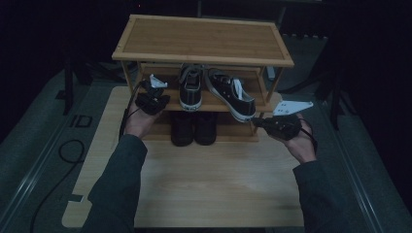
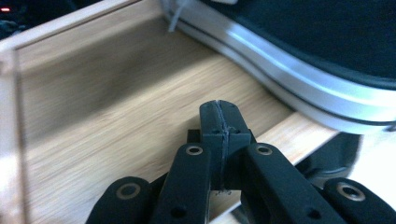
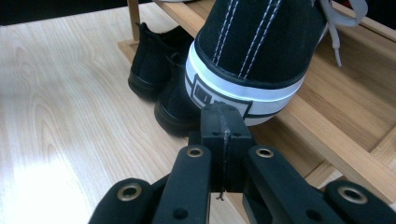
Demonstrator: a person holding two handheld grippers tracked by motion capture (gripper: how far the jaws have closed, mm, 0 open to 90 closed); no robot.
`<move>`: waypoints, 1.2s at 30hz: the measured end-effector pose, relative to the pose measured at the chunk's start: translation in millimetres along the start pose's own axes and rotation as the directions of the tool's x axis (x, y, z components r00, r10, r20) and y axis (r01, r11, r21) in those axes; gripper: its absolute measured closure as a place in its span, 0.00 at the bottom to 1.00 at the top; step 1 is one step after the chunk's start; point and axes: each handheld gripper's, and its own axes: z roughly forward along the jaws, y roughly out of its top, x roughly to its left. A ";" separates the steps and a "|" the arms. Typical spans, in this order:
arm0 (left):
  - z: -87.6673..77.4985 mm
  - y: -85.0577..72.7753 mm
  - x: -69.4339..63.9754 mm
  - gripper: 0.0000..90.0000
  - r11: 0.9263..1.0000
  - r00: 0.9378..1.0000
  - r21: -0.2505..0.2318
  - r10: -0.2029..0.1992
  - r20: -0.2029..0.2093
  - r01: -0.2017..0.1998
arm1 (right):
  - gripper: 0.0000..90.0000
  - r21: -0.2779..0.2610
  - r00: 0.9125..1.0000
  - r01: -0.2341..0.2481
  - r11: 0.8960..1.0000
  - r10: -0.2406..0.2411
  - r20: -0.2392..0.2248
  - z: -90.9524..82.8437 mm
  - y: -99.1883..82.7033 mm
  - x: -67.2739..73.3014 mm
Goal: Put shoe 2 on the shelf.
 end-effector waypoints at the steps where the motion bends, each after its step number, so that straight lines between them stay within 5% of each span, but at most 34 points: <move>1: 0.7 0.7 -1.2 1.00 1.000 1.000 0.000 0.000 0.001 0.000 | 1.00 -0.003 1.000 -0.003 1.000 0.003 -0.001 -0.3 -0.2 -0.3; 7: 6.4 5.0 -10.0 1.00 1.000 1.000 -0.009 -0.006 0.013 0.006 | 1.00 -0.014 1.000 -0.006 1.000 0.006 -0.003 -0.3 0.2 -0.4; 36: 6.1 6.2 -11.8 1.00 0.999 0.999 0.012 0.043 -0.008 -0.043 | 1.00 -0.071 0.997 0.010 0.997 -0.015 -0.070 20.5 21.6 14.4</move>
